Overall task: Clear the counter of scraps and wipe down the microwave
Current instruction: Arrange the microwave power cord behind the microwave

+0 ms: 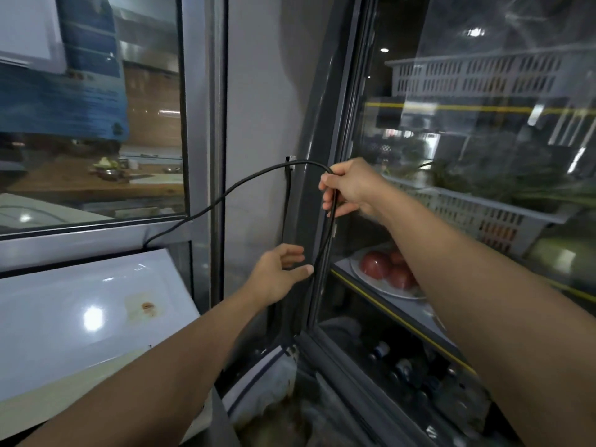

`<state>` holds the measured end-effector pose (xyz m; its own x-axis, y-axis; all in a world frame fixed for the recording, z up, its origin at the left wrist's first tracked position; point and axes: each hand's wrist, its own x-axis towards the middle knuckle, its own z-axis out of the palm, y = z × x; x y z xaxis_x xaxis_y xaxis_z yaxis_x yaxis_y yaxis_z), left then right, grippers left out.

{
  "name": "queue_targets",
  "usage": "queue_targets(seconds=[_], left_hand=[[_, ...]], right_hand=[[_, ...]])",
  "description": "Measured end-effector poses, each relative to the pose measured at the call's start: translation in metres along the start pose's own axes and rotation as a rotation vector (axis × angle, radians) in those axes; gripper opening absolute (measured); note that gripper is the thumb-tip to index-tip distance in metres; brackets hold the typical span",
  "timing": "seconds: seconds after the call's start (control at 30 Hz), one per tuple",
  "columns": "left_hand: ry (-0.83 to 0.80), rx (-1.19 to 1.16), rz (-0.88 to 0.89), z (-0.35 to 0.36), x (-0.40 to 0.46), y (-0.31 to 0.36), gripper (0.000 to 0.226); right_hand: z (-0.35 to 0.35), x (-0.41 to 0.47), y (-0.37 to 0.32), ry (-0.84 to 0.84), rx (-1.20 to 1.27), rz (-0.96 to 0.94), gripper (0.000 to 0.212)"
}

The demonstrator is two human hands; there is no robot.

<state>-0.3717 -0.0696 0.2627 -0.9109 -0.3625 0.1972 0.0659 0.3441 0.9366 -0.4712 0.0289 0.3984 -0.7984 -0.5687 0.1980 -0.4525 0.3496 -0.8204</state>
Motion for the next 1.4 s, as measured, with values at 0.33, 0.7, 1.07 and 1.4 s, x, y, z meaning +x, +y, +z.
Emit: queue_targets(seconds=[0.33, 0.7, 1.07, 1.4], left_hand=[[-0.009, -0.143, -0.101, -0.005, -0.033, -0.023, 0.008], [0.152, 0.146, -0.051, -0.1, -0.063, -0.012, 0.008], [0.285, 0.231, -0.039, -0.145, 0.004, 0.0, 0.03], [0.25, 0.404, -0.038, -0.139, 0.088, 0.001, 0.074]], right_hand=[[0.01, -0.021, -0.023, 0.023, 0.05, -0.009, 0.028], [0.023, -0.041, -0.008, 0.128, 0.209, -0.045, 0.017], [0.023, -0.013, 0.001, 0.157, 0.221, -0.105, 0.017], [0.007, 0.018, 0.029, 0.143, 0.218, -0.13, 0.016]])
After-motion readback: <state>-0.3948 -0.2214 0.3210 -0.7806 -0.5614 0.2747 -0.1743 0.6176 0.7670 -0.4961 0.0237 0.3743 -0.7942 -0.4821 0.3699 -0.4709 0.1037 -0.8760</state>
